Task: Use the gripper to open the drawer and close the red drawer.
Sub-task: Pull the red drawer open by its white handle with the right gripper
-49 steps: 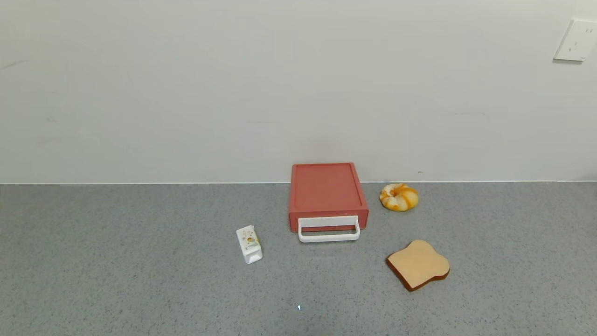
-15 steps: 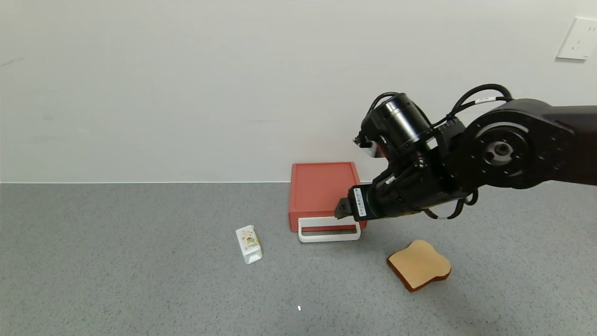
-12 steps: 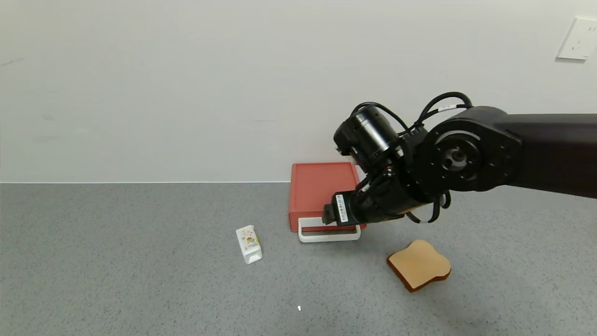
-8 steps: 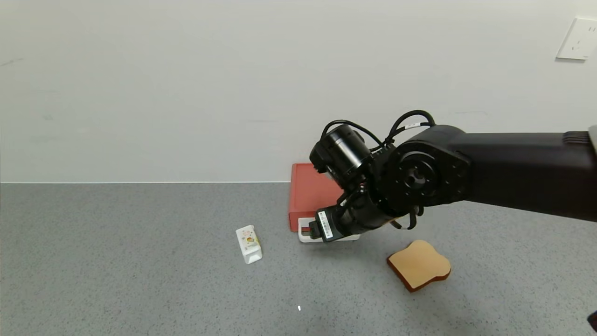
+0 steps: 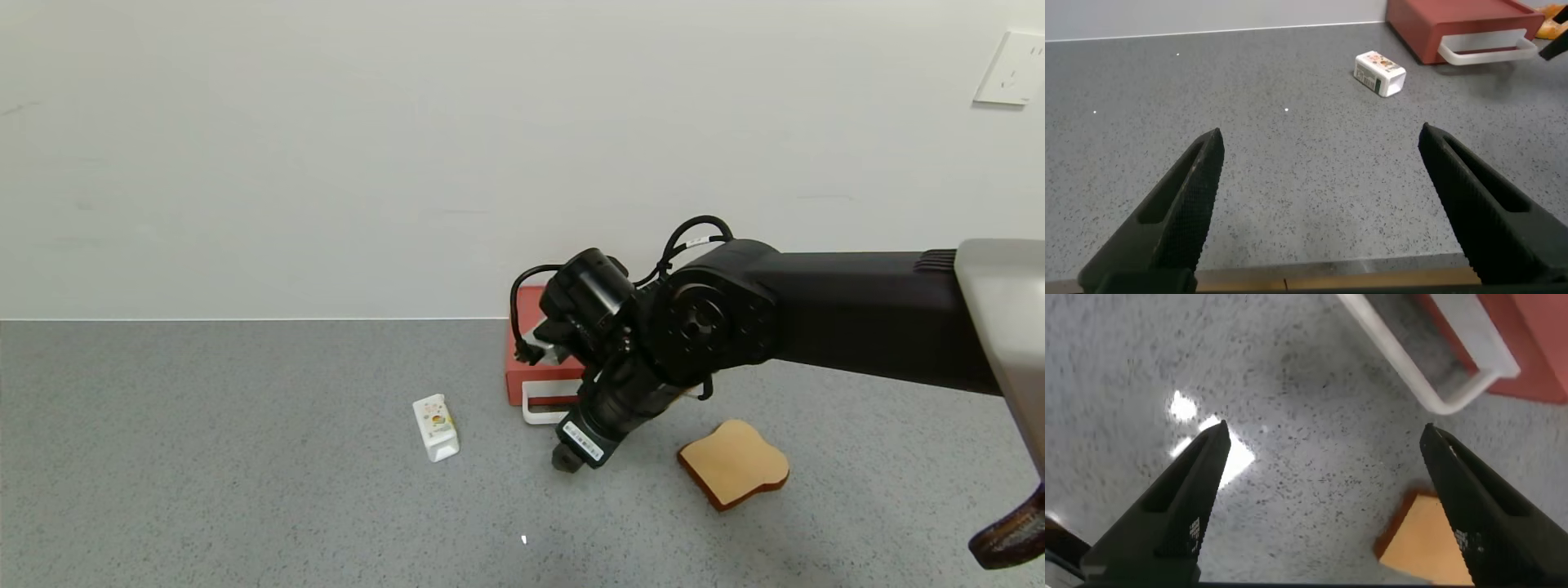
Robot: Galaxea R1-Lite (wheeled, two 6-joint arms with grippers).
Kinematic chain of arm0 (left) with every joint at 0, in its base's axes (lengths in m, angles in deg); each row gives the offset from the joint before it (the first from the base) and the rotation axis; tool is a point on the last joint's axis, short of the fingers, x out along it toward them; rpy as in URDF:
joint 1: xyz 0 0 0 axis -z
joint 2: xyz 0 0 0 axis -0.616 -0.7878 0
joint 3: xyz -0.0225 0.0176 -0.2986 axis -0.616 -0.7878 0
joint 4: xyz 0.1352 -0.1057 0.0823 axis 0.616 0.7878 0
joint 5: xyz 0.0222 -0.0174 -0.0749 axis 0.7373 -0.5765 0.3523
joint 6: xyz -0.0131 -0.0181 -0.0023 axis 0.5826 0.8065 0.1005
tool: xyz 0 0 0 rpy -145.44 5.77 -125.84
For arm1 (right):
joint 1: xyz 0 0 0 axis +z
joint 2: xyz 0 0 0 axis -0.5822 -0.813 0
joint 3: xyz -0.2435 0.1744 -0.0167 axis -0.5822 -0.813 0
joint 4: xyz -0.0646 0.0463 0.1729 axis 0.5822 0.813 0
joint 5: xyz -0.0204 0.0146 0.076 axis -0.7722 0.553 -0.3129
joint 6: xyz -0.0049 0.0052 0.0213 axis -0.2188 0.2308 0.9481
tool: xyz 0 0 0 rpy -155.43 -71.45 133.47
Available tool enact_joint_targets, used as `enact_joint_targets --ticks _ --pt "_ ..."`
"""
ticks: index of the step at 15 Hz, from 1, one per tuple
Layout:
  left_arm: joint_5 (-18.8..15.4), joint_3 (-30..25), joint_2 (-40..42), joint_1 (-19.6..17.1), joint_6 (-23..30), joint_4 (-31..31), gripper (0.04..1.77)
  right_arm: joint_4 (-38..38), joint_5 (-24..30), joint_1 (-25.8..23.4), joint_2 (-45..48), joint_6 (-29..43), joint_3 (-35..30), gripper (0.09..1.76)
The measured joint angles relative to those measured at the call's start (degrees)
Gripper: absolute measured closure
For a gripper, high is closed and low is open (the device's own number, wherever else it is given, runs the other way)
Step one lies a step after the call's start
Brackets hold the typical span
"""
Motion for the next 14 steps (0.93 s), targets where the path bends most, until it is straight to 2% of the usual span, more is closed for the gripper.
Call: enact_joint_targets --ticks 3,6,8,10,14 --pt "0.0 0.0 0.0 0.0 0.0 0.1 0.09 -0.2 2.0 -0.9 -1.6 -8.8 1.1 0.14" --pt "0.0 0.0 0.0 0.0 -0.1 0.1 0.09 -1.2 7.8 -1.5 -3.0 -10.1 1.5 0.14" --pt "0.0 0.0 0.0 0.0 0.0 0.1 0.09 -4.5 12.8 -2.4 -3.7 -10.7 1.6 0.14" --pt "-0.1 0.0 0.0 0.0 -0.1 0.1 0.09 -7.2 15.6 -3.5 -4.6 -11.2 1.6 0.14" --pt "0.0 0.0 0.0 0.0 -0.1 0.0 0.09 -11.2 17.1 -4.5 -6.5 -10.9 1.6 0.14"
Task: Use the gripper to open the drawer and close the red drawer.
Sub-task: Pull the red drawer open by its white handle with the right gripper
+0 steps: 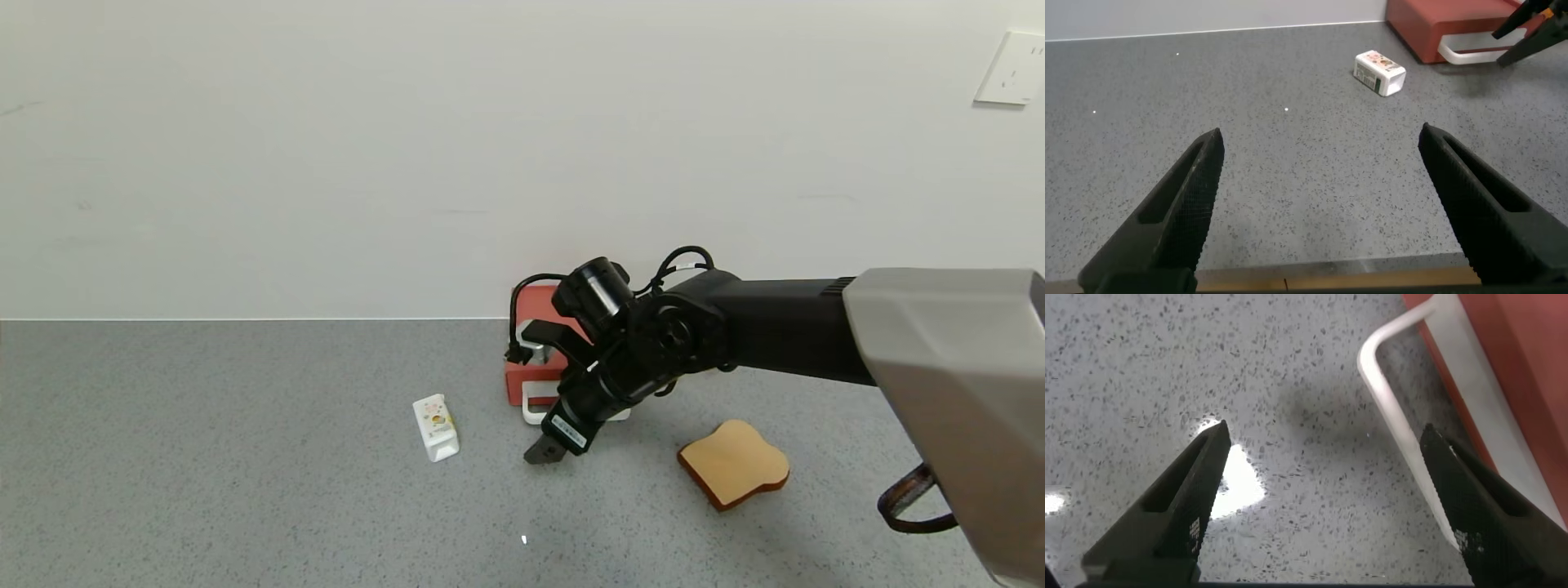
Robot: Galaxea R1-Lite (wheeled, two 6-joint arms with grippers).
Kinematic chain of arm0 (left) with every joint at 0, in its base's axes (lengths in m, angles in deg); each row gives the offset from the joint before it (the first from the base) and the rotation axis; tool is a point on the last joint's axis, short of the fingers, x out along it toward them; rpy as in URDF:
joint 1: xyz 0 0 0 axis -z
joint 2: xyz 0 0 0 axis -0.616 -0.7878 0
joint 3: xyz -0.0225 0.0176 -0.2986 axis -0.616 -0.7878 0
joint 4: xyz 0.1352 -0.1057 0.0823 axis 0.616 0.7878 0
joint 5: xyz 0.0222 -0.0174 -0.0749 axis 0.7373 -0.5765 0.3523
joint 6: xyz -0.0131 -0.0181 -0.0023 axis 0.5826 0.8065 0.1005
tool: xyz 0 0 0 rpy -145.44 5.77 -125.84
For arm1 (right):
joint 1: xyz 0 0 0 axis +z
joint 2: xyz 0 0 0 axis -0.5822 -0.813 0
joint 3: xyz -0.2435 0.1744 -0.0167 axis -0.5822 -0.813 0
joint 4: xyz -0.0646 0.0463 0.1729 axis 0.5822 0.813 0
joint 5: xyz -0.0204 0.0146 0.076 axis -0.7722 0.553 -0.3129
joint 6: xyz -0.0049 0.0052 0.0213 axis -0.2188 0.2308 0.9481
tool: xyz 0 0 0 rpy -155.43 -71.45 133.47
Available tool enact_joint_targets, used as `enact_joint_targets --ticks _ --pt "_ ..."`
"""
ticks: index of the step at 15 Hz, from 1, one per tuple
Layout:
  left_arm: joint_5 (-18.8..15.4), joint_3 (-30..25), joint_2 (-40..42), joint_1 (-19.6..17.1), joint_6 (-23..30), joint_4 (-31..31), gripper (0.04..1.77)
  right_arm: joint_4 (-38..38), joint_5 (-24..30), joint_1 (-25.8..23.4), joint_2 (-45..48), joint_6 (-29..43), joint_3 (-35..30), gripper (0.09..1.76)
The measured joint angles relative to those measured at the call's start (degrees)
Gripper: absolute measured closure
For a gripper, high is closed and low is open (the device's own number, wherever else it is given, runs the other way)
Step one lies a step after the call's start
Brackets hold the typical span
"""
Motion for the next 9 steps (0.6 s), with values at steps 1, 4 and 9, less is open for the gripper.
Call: enact_joint_targets --ticks 1,4,9 --pt "0.0 0.0 0.0 0.0 0.0 0.0 0.09 -0.2 0.0 -0.1 -0.4 0.1 0.0 0.14" --pt "0.0 0.0 0.0 0.0 0.0 0.0 0.09 -0.4 -0.1 -0.2 -1.4 0.2 0.0 0.14" --pt "0.0 0.0 0.0 0.0 0.0 0.0 0.09 -1.6 -0.1 -0.9 -2.5 0.0 0.0 0.14"
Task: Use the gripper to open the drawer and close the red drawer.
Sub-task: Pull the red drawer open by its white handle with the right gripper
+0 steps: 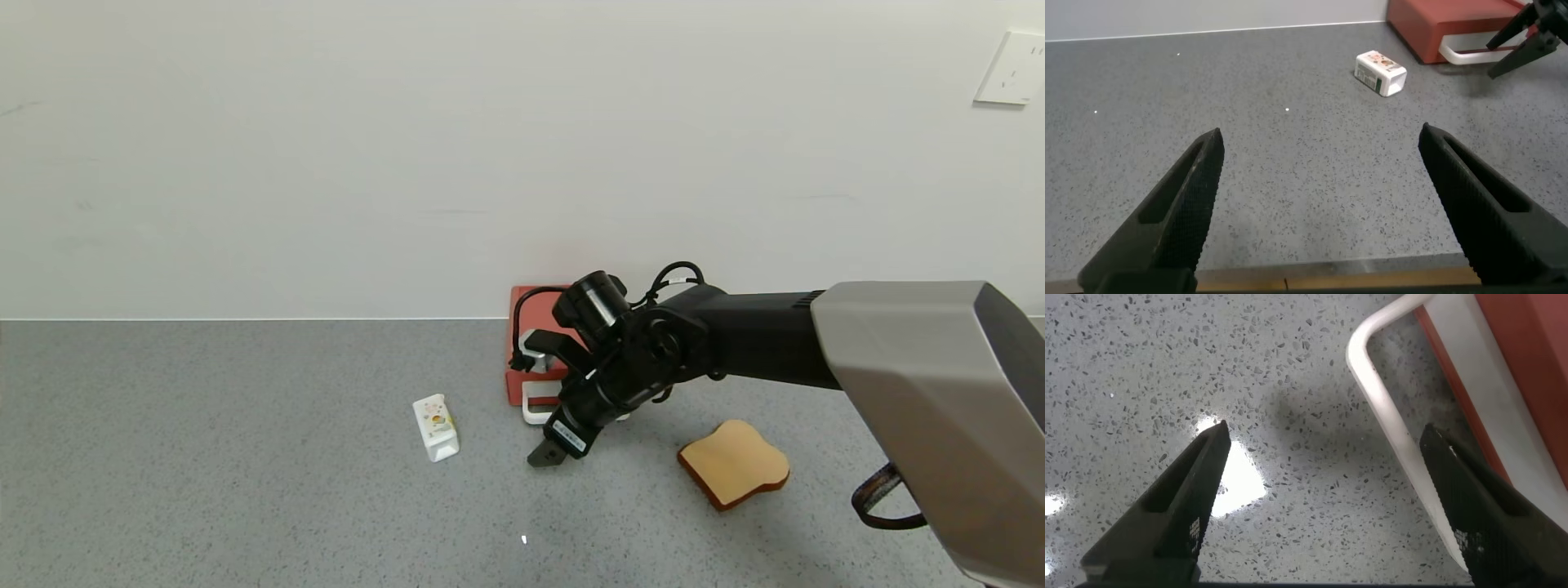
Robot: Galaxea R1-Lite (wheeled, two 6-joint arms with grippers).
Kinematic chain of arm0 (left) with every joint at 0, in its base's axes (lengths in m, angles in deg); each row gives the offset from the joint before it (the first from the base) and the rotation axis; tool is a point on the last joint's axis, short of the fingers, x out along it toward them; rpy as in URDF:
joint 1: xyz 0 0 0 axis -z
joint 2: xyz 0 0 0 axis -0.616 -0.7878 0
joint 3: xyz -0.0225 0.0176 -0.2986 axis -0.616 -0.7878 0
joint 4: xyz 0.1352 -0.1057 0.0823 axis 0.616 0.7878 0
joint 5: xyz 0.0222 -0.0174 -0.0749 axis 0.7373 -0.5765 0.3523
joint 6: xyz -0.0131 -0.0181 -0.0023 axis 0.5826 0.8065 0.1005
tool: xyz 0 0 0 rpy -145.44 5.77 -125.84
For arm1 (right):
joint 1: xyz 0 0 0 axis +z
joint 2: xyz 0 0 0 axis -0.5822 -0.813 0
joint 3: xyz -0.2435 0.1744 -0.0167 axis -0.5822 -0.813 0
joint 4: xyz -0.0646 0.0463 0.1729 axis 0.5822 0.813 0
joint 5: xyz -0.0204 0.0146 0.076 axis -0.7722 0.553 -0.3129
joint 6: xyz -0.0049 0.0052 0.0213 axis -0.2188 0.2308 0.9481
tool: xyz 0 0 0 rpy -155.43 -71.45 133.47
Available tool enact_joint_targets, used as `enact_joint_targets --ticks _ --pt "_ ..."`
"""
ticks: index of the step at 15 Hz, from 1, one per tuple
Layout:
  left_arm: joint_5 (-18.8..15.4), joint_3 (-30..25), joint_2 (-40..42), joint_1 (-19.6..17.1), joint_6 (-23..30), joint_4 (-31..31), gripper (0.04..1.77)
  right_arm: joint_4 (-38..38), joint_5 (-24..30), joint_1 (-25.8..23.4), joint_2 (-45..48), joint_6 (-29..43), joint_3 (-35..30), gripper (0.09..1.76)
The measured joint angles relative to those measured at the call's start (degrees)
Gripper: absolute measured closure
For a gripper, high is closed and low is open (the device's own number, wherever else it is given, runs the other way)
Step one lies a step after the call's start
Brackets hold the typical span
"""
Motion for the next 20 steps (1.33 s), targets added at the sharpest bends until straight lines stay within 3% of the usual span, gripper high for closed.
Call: enact_joint_targets --ticks 11,20 --pt "0.0 0.0 0.0 0.0 -0.1 0.0 0.09 -8.5 0.5 0.7 -2.9 0.3 0.0 0.14" --pt "0.0 0.0 0.0 0.0 -0.1 0.0 0.09 -8.1 0.4 0.7 -3.9 0.4 0.0 0.14"
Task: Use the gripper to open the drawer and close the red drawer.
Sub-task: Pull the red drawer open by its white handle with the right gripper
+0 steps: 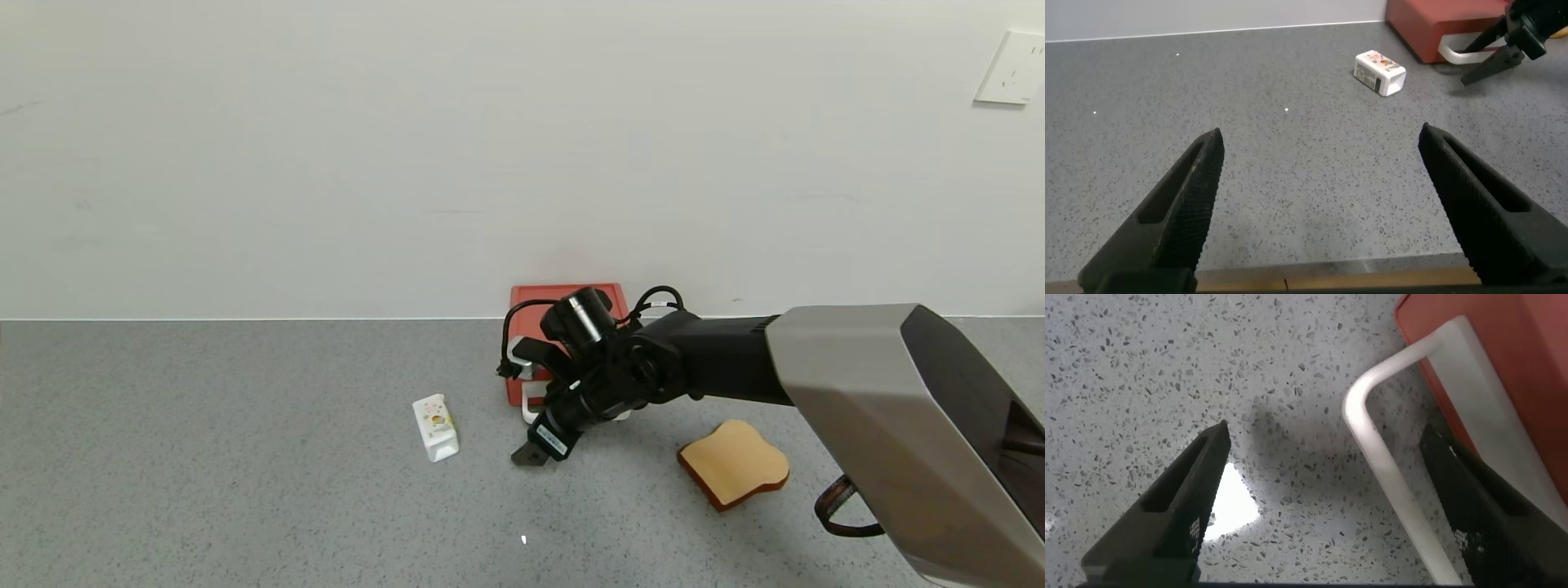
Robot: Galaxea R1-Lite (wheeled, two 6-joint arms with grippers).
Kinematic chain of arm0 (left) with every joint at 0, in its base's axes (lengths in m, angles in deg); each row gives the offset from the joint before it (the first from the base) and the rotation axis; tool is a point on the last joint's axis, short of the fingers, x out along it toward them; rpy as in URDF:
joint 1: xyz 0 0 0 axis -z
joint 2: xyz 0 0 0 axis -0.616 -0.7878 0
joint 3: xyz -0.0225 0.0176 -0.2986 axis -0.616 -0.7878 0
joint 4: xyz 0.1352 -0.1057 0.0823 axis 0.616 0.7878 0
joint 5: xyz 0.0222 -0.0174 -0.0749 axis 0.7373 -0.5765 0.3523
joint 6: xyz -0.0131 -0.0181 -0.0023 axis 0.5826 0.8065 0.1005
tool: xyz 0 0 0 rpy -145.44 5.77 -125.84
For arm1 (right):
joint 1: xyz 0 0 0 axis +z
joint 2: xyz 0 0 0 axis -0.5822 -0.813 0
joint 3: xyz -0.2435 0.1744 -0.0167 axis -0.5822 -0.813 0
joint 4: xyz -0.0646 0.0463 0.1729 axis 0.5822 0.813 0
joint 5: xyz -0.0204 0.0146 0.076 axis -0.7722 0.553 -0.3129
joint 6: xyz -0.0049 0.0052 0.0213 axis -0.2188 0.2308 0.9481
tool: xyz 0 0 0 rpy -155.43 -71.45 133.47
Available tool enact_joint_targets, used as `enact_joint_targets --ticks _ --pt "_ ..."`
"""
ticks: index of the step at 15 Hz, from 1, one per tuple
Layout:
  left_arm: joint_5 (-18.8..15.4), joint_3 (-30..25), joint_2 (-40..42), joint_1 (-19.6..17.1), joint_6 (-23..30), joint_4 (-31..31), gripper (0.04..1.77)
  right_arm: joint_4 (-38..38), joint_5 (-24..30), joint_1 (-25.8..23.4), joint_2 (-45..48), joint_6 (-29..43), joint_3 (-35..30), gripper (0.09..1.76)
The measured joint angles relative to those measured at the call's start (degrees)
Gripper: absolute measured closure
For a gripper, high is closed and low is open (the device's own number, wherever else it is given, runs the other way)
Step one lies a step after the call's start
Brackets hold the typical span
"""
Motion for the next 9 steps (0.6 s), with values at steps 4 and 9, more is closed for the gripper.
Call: enact_joint_targets --ticks 4,9 --pt "0.0 0.0 0.0 0.0 0.0 0.0 0.09 1.5 0.0 0.2 0.0 0.1 0.0 0.14" --pt "0.0 0.0 0.0 0.0 0.1 0.0 0.09 4.4 0.1 0.7 0.2 0.9 0.0 0.14"
